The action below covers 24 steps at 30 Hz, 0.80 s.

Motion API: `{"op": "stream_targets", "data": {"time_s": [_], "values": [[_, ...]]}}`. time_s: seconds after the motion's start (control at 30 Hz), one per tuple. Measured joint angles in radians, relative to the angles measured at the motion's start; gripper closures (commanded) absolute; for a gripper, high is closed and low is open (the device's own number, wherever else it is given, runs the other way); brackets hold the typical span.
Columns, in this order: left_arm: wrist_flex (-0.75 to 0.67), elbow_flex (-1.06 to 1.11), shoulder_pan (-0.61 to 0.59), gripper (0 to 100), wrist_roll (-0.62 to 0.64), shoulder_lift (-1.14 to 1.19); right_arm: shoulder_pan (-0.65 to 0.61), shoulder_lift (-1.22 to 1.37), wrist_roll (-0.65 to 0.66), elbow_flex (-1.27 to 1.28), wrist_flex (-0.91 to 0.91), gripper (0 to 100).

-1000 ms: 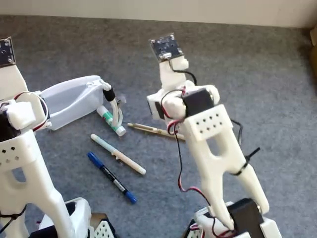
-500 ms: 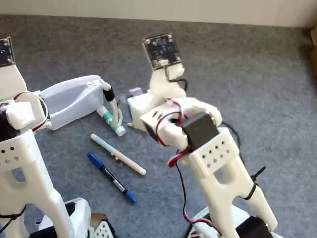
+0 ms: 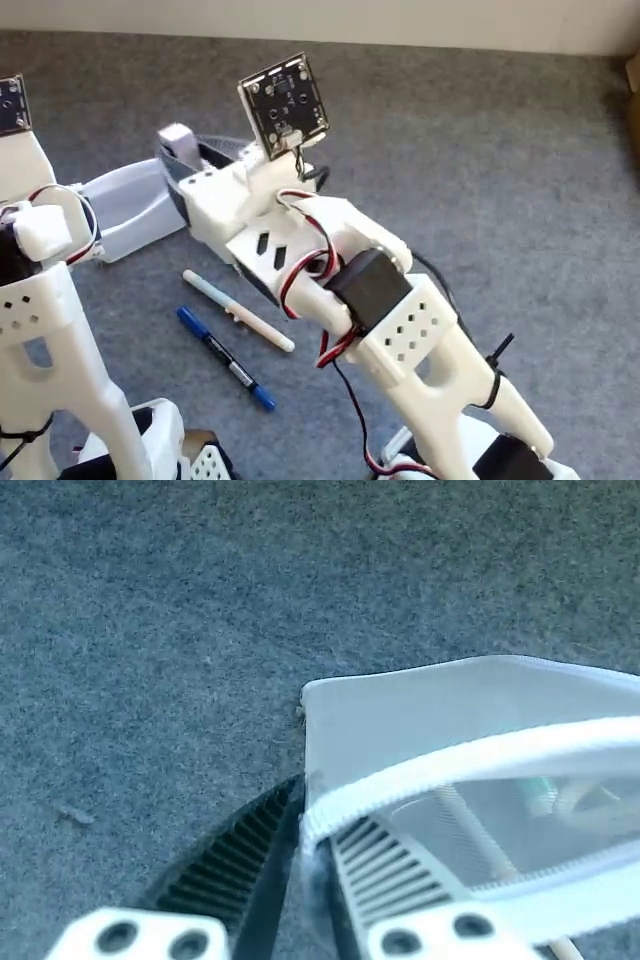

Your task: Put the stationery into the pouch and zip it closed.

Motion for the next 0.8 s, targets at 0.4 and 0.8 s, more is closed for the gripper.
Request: {"op": "stream_targets", "data": {"time_s": [0.4, 0.8], "values": [[0.000, 0.003, 0.000, 99, 0.000, -0.002, -0.029, 0.126, 0.000, 0.097, -0.288, 99.3], [0.000, 0.003, 0.000, 99, 0.000, -0.002, -0.031, 0.215, 0.000, 0.186, -0.486, 99.3]]}}
